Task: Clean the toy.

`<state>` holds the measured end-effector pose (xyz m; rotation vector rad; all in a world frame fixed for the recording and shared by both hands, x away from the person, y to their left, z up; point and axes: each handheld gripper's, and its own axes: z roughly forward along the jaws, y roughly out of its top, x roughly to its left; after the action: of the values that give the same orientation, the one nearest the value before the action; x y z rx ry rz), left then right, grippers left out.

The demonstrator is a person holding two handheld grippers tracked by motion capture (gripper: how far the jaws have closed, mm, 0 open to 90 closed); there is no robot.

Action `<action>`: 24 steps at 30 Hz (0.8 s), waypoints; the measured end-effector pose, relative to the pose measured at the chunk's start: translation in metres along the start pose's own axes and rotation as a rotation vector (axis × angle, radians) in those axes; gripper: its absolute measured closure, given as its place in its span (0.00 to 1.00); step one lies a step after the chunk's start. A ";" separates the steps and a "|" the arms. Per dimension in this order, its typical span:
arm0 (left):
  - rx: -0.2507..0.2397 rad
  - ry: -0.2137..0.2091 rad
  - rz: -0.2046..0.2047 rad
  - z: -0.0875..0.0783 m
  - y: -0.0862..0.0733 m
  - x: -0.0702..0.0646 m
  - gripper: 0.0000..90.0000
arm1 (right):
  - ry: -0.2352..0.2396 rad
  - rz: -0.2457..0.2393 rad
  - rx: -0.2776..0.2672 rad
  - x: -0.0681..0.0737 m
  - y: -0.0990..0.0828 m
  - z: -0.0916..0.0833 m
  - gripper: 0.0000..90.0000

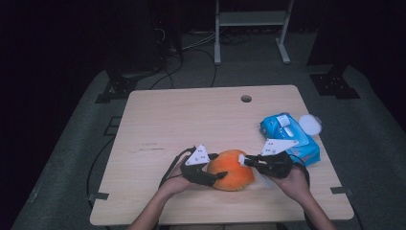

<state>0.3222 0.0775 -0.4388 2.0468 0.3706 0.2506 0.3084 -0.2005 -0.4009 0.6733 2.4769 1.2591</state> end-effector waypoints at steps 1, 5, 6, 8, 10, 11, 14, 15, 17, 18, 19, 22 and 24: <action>-0.004 -0.007 0.013 0.001 0.001 -0.001 0.32 | 0.002 0.012 -0.001 0.000 0.000 -0.001 0.91; -0.032 -0.049 0.035 0.005 0.009 -0.010 0.18 | 0.054 -0.013 -0.026 0.013 0.008 0.006 0.91; -0.031 -0.052 0.043 0.006 0.010 -0.012 0.20 | 0.076 -0.036 -0.027 0.019 0.012 0.009 0.91; -0.010 -0.031 0.080 0.007 0.009 -0.015 0.24 | 0.077 -0.045 -0.023 0.021 0.013 0.011 0.91; 0.013 -0.018 0.045 0.002 0.006 -0.008 0.31 | 0.064 -0.040 -0.019 0.018 0.011 0.010 0.91; 0.013 -0.018 0.045 0.002 0.006 -0.008 0.33 | 0.064 -0.040 -0.019 0.018 0.011 0.010 0.91; 0.008 -0.019 -0.010 -0.003 -0.001 0.004 0.34 | 0.020 0.010 -0.015 0.001 0.000 0.004 0.91; 0.008 -0.019 -0.010 -0.003 -0.001 0.004 0.35 | 0.020 0.010 -0.015 0.001 0.000 0.004 0.91; -0.002 -0.020 -0.044 -0.003 -0.004 0.008 0.35 | -0.020 0.004 0.007 -0.003 -0.005 0.000 0.91; -0.008 -0.019 -0.051 -0.002 -0.005 0.007 0.35 | -0.011 0.017 0.002 -0.003 -0.006 -0.001 0.91; -0.006 -0.013 -0.048 -0.001 -0.004 0.006 0.34 | 0.014 0.019 -0.016 -0.002 -0.004 -0.001 0.91; 0.019 0.014 -0.034 -0.001 -0.001 0.005 0.34 | 0.026 -0.003 -0.016 0.006 0.000 0.003 0.91; 0.026 0.019 -0.053 -0.003 -0.003 0.008 0.34 | 0.036 -0.008 -0.019 0.010 0.001 0.005 0.91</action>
<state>0.3282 0.0842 -0.4395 2.0579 0.4417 0.2337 0.3019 -0.1912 -0.4029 0.6412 2.4906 1.3006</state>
